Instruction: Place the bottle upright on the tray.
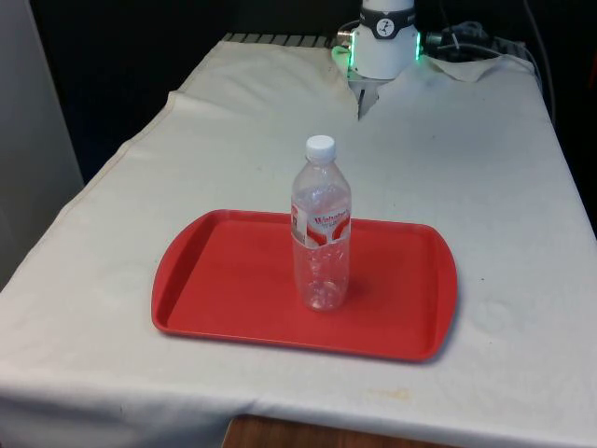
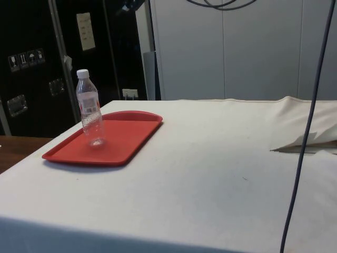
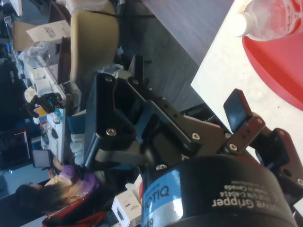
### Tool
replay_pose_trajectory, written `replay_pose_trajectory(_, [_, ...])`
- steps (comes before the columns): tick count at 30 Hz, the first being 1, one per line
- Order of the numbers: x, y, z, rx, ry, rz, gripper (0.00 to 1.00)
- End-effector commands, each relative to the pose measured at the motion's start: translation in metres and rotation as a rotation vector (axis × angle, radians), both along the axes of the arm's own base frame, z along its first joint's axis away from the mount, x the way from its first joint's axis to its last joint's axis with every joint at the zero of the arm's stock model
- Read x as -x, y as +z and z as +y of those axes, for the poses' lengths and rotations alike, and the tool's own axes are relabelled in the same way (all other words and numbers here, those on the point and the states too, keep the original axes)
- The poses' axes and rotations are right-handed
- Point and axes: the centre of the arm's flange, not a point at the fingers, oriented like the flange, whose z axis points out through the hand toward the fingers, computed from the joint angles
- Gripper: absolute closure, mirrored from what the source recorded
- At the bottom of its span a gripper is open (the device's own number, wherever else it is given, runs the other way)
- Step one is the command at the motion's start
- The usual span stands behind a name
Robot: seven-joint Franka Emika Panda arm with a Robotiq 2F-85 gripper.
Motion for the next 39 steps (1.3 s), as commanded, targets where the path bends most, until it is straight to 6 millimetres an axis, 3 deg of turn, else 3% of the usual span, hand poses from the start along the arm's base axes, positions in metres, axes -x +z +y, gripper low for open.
replay_pose_trajectory(1, [-0.0004, 0.0022, 0.0008, 0.018, -0.011, -0.011, 0.00])
replay_pose_trajectory(39, [0.0003, 0.0004, 0.0007, -0.047, -0.043, 0.007, 0.00])
